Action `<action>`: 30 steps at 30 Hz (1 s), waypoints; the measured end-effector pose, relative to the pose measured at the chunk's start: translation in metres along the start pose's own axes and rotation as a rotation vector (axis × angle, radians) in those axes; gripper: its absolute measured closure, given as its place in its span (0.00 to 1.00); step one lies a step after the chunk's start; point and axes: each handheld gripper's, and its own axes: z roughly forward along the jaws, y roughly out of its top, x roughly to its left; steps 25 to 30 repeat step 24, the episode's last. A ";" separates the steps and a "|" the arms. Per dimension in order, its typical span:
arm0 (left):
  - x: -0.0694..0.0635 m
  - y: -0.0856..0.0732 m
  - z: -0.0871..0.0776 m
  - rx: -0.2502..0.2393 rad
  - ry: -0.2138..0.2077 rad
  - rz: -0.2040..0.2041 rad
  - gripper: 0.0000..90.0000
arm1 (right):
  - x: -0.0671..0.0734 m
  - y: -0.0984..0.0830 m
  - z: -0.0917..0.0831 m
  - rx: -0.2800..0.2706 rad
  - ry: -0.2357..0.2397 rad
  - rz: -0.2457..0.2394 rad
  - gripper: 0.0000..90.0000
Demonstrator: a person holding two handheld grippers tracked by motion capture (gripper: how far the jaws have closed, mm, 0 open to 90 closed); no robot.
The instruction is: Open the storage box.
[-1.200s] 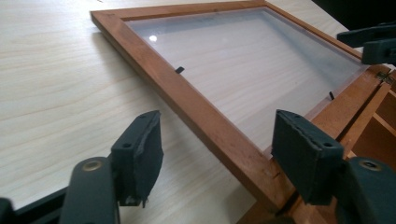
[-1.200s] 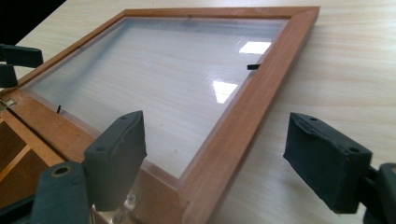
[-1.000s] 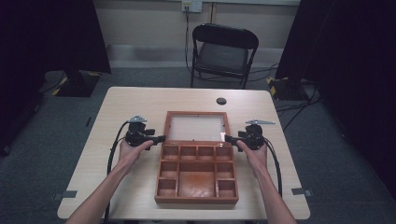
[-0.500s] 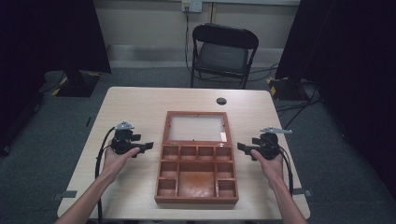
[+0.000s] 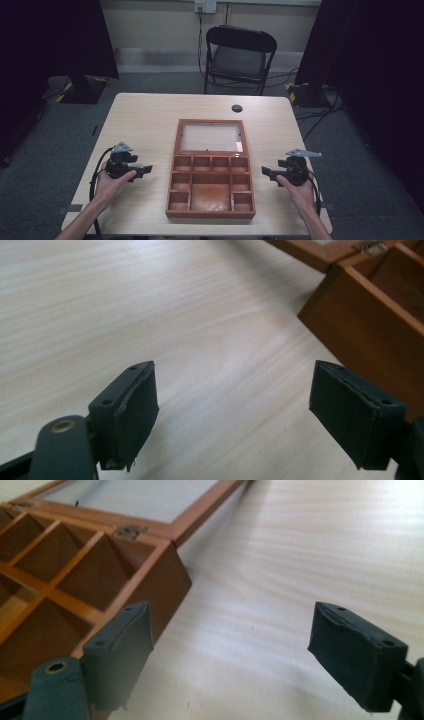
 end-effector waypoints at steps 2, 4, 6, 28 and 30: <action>0.000 -0.003 -0.001 0.029 0.015 0.016 0.20 | 0.001 -0.007 -0.002 0.023 0.000 0.000 0.18; 0.002 -0.006 -0.002 0.057 0.062 0.020 0.21 | 0.002 -0.011 -0.002 0.045 -0.011 -0.016 0.18; 0.003 -0.009 -0.001 0.057 0.076 0.017 0.21 | 0.001 -0.019 -0.002 0.072 -0.025 -0.012 0.18; 0.001 -0.024 0.010 -0.003 0.162 0.071 0.14 | -0.007 -0.049 0.007 0.041 -0.216 -0.110 0.14; 0.001 -0.024 0.010 -0.003 0.162 0.071 0.14 | -0.007 -0.049 0.007 0.041 -0.216 -0.110 0.14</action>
